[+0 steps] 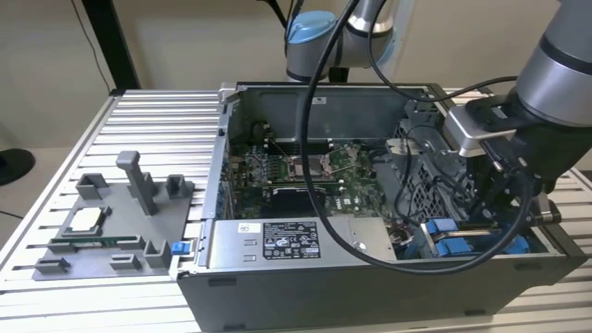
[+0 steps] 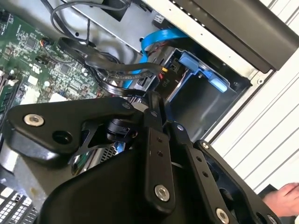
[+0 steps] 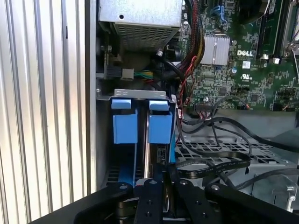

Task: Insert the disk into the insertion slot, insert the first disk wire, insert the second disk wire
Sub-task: 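Insert the second disk wire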

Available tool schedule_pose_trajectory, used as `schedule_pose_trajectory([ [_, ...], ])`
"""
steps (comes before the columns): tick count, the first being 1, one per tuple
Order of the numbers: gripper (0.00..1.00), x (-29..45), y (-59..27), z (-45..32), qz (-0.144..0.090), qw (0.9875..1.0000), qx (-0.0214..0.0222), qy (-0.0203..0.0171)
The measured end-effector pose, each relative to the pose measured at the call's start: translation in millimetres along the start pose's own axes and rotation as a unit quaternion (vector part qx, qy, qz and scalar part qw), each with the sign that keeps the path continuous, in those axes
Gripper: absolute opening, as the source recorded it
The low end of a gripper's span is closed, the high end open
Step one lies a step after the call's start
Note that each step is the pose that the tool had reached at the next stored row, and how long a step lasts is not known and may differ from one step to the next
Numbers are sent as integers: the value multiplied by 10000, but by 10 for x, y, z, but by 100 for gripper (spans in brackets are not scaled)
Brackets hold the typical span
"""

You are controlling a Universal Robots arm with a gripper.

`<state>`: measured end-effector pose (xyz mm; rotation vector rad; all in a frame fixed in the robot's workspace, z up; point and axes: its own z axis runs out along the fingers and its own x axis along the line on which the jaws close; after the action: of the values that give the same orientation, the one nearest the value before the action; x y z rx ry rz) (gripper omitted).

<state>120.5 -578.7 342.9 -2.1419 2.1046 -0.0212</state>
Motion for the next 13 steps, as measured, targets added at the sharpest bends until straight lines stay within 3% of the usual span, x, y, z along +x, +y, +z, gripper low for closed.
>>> schedule_pose_trajectory([
  [13,0,0,24,80,-7,10000,45,5],
])
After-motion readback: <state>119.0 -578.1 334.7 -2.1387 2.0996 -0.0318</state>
